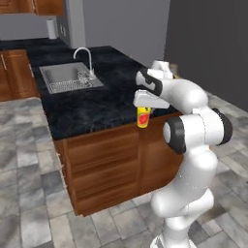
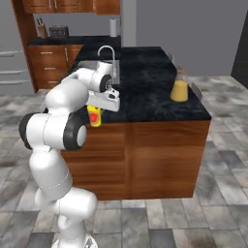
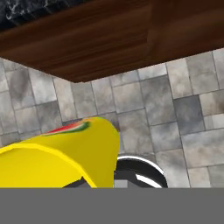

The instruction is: Place the pitcher and cup on the dining counter for serving.

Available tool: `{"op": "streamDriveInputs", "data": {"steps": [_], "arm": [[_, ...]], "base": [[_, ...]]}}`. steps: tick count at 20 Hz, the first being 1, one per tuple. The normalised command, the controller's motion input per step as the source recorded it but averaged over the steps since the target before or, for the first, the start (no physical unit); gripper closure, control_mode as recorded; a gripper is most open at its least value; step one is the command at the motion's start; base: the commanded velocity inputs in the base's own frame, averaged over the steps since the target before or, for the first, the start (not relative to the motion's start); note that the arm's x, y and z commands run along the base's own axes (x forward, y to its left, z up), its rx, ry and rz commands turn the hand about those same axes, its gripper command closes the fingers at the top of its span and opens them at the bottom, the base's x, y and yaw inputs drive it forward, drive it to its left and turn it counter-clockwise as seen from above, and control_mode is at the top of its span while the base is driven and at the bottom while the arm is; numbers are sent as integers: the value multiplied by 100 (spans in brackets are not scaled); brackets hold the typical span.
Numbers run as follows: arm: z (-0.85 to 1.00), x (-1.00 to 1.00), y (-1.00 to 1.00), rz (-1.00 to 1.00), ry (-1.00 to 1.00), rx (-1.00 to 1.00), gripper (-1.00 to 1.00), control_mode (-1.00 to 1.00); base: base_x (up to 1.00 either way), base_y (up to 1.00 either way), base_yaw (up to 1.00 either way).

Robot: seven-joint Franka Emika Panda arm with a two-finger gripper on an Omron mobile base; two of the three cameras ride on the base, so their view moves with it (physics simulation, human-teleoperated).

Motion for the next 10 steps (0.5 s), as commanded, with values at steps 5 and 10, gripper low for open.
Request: {"op": "streamDriveInputs", "data": {"steps": [5, 10], "arm": [[0, 0, 0, 0, 0, 0, 100, 100], [0, 0, 0, 0, 0, 0, 100, 100]], "base": [[16, -100, 18], [29, -100, 29]]}}
